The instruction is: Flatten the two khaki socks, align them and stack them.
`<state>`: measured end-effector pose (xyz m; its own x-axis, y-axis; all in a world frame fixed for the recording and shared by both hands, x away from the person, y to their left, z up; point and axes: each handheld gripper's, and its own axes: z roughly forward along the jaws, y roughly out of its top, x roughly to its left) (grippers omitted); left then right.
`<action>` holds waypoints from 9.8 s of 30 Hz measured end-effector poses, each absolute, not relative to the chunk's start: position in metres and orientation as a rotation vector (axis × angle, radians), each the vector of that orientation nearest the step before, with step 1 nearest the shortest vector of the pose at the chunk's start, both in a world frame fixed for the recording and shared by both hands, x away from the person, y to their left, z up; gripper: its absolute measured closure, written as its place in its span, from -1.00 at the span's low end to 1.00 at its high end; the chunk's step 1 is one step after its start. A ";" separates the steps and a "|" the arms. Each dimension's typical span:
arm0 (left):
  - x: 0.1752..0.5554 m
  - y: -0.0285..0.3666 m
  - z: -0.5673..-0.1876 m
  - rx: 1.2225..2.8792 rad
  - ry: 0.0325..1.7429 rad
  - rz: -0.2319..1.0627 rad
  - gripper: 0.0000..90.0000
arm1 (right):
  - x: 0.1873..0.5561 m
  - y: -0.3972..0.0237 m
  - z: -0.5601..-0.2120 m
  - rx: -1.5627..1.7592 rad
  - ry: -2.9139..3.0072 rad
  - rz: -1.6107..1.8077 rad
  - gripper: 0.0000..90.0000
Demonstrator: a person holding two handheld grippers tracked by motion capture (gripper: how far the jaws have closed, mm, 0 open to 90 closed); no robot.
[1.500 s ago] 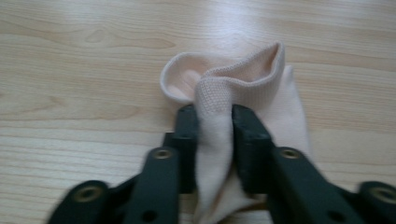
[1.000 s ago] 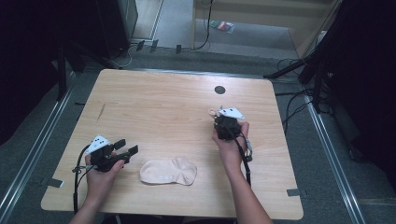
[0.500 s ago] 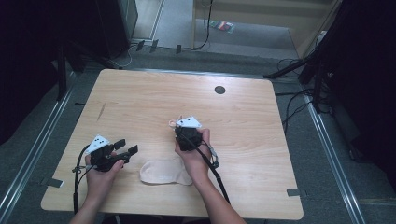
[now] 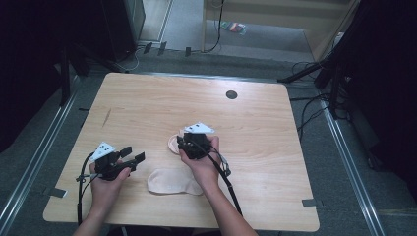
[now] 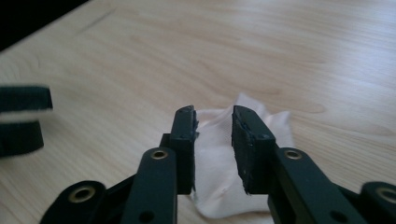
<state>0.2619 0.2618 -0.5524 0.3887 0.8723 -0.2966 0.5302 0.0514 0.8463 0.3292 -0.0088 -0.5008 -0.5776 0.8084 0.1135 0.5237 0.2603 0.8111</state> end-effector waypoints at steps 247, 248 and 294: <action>0.235 0.242 -0.554 1.915 1.209 0.093 0.92 | 0.213 0.010 -0.538 1.220 2.346 1.385 0.91; 0.235 0.242 -0.554 1.912 1.207 0.095 0.92 | 0.216 -0.003 -0.534 1.247 2.292 1.380 0.91; 0.228 0.215 -0.553 1.931 1.127 0.214 0.42 | 0.250 -0.109 -0.541 1.456 2.123 1.301 0.57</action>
<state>0.2283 0.2151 -0.5534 0.5759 0.7754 -0.2590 0.6268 -0.2156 0.7487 0.2505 -0.1090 -0.5411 -0.4658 0.8457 0.2606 0.6164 0.0988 0.7812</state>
